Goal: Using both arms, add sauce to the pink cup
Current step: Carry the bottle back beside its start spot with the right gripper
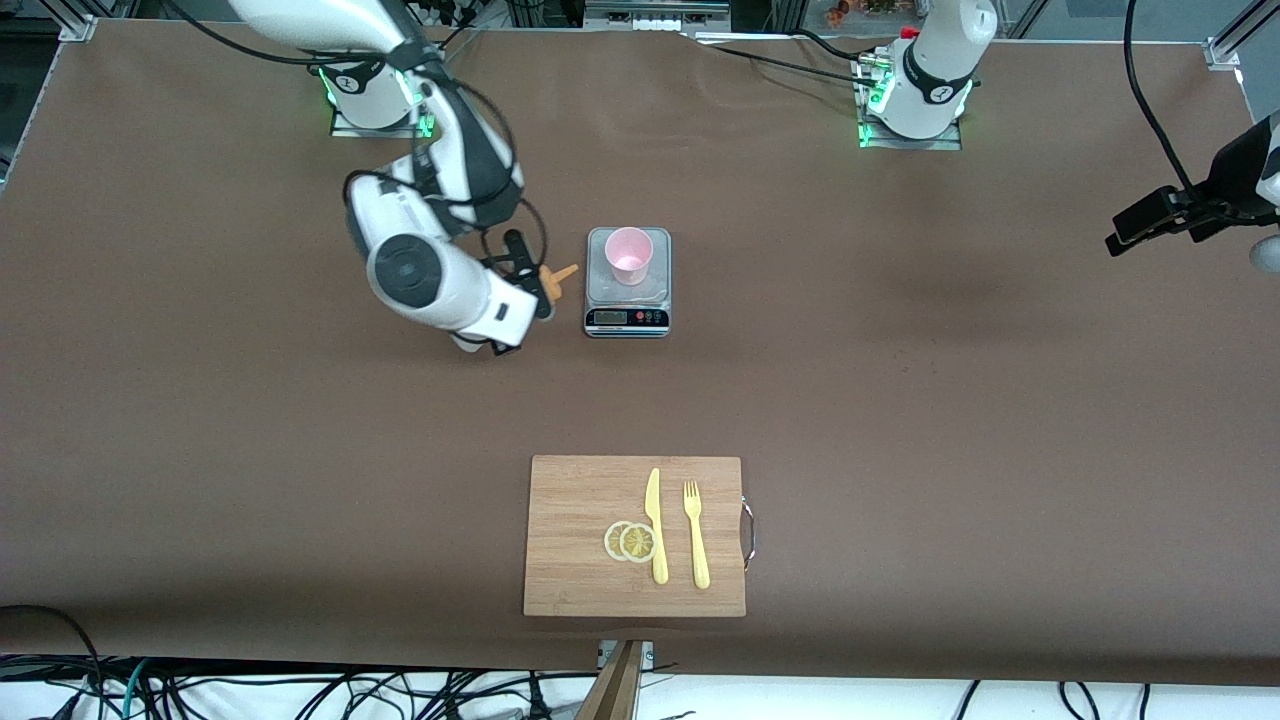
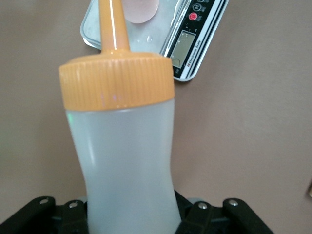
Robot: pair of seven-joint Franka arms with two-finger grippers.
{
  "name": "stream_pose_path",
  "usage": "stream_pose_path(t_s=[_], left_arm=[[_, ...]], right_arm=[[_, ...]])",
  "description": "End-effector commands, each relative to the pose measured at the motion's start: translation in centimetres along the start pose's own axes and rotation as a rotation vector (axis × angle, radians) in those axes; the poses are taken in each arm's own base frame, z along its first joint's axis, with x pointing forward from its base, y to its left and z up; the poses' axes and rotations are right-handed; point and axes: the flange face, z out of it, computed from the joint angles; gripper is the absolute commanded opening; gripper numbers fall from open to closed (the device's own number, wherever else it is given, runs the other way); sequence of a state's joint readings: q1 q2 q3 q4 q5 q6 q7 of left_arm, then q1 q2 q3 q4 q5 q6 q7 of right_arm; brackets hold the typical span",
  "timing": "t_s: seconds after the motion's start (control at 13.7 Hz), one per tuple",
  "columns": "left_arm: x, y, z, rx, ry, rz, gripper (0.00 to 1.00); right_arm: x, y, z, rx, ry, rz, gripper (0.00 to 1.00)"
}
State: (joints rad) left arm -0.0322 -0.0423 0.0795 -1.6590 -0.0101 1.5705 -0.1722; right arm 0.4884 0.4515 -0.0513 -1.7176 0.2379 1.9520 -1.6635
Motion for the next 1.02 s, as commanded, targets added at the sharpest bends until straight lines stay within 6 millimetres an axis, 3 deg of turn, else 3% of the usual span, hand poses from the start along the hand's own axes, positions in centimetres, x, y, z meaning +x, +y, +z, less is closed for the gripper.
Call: stream_pose_path(t_s=[0.0, 0.29, 0.58, 0.95], left_arm=[[0.1, -0.2, -0.4, -0.017, -0.002, 0.013, 1.00], [-0.1, -0.3, -0.4, -0.018, -0.003, 0.011, 1.00], [-0.2, -0.4, -0.4, -0.018, -0.004, 0.011, 1.00], [-0.2, -0.3, -0.4, -0.018, -0.004, 0.013, 1.00]], right_arm=[[-5.1, -0.4, -1.7, -0.025, 0.096, -0.057, 0.00], [-13.2, -1.9, -1.2, -0.047, 0.282, -0.105, 0.00], [-21.3, -4.5, 2.0, -0.072, 0.535, -0.123, 0.00], [-28.0, -8.2, 5.4, -0.060, 0.758, -0.103, 0.00]])
